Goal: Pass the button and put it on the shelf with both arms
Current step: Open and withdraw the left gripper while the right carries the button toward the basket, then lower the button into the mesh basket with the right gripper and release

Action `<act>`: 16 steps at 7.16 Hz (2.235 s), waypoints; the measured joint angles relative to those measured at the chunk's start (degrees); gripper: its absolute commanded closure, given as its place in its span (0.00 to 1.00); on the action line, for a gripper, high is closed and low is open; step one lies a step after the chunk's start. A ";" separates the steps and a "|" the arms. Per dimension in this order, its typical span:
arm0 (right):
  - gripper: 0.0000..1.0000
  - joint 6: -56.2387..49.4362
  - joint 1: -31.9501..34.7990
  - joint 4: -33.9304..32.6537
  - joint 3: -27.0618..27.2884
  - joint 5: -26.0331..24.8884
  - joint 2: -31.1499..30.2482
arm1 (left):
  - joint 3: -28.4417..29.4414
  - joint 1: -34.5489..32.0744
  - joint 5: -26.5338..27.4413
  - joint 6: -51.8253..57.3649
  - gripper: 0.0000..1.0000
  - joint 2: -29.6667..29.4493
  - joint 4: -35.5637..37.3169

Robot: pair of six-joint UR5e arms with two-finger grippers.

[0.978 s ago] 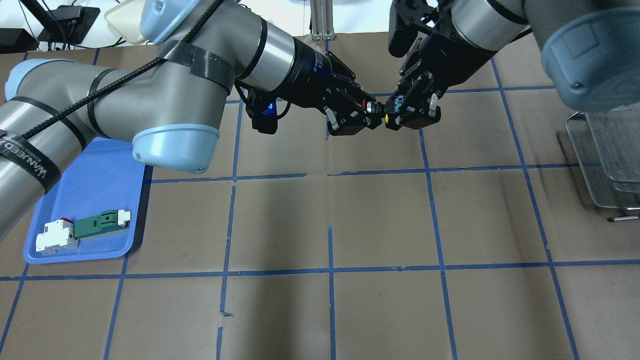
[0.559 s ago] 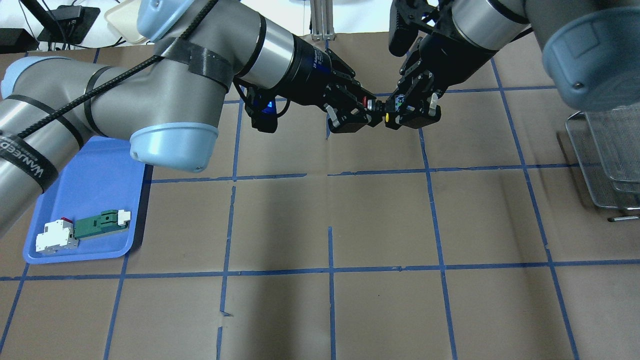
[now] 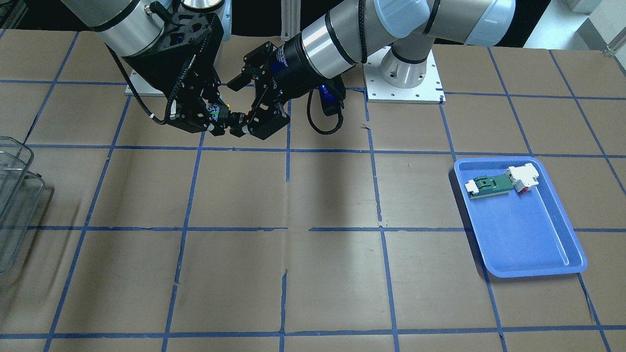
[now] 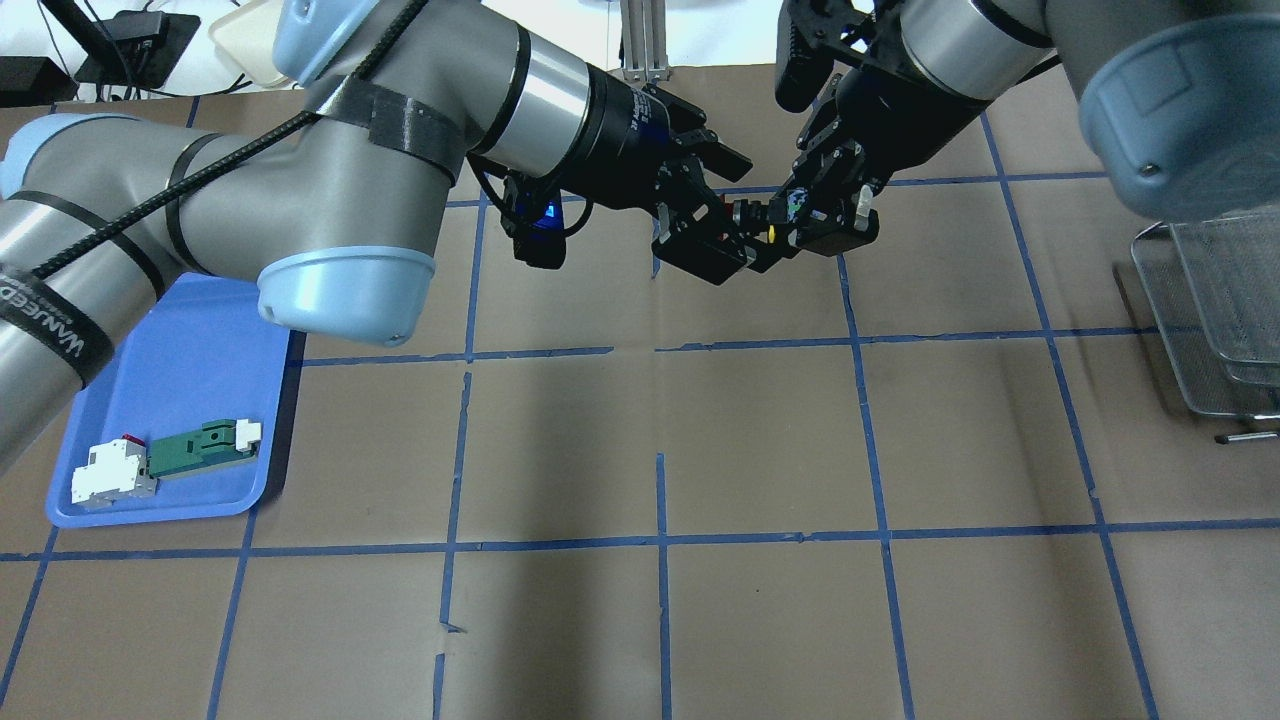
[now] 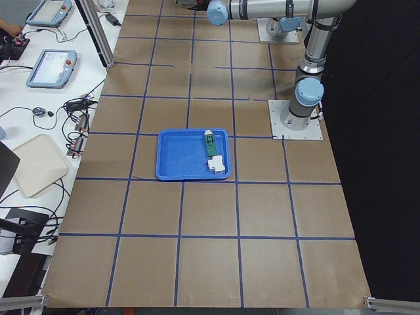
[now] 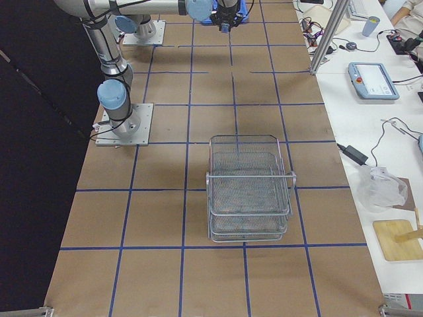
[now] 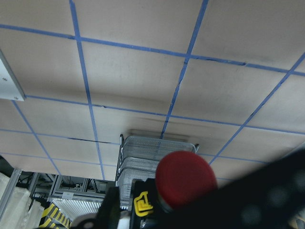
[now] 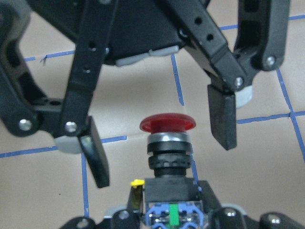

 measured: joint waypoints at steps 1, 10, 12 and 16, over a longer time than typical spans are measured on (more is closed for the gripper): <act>0.98 -0.35 -0.17 -1.17 -0.03 -0.12 0.31 | -0.28 0.04 -0.50 0.32 0.16 0.15 -0.05; 0.98 -30.05 -30.36 -7.00 -1.21 -7.23 12.89 | 0.13 18.40 29.87 51.58 0.00 2.31 -11.41; 0.97 -34.96 -36.77 -8.09 -2.03 -8.46 13.96 | 0.55 20.38 39.38 73.76 0.00 5.14 -19.19; 0.25 -45.19 -45.56 -8.91 -3.68 -9.73 19.07 | 1.06 20.99 43.44 104.80 0.00 12.88 -27.24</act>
